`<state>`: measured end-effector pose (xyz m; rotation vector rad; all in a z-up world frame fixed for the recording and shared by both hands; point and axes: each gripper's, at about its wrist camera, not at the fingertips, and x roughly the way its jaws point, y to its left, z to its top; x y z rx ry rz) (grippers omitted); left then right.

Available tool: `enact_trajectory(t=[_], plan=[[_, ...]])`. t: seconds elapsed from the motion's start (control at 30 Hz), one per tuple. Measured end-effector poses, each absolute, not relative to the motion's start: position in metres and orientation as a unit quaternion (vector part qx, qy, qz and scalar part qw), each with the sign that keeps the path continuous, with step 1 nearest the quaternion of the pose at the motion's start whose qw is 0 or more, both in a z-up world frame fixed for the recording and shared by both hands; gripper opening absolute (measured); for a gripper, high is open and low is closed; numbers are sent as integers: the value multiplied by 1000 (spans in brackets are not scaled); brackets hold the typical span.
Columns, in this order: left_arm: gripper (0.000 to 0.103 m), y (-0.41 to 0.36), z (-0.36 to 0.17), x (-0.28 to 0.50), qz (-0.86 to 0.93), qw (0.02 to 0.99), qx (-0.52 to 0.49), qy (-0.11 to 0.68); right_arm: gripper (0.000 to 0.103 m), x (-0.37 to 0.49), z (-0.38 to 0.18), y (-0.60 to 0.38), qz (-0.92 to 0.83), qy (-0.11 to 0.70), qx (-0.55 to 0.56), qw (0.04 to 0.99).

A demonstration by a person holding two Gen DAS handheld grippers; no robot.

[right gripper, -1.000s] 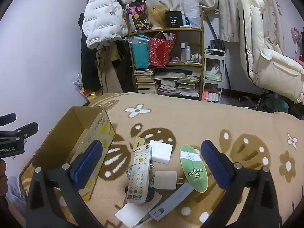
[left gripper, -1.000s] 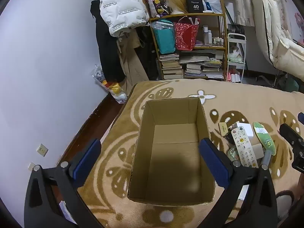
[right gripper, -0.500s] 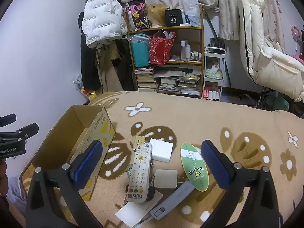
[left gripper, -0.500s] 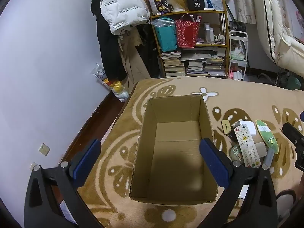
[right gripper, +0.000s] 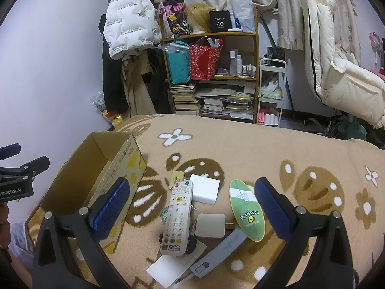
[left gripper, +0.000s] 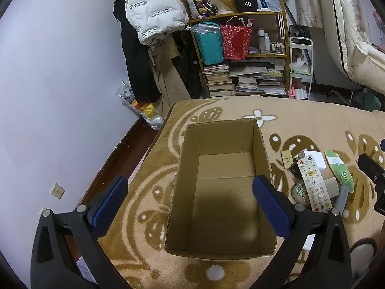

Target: Organize rigid objects

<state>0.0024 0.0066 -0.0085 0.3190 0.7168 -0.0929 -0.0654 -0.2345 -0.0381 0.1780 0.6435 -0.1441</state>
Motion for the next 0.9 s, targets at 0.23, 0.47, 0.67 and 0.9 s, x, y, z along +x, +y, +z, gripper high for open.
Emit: enact_trajectory(t=[0.23,0.47,0.67,0.9], plan=[[102,1,-7,3,-45,923,156,349,103,-65,-41,-234,-71,316,87,942],[102,4,-7,3,-44,922,157,350,103,-65,-40,-234,-71,317,87,942],[102,6,-8,3,-43,922,162,349,103,-64,-41,-234,-74,317,85,942],[102,2,-8,3,-41,921,162,351,103,-64,-47,-232,-73,318,84,941]])
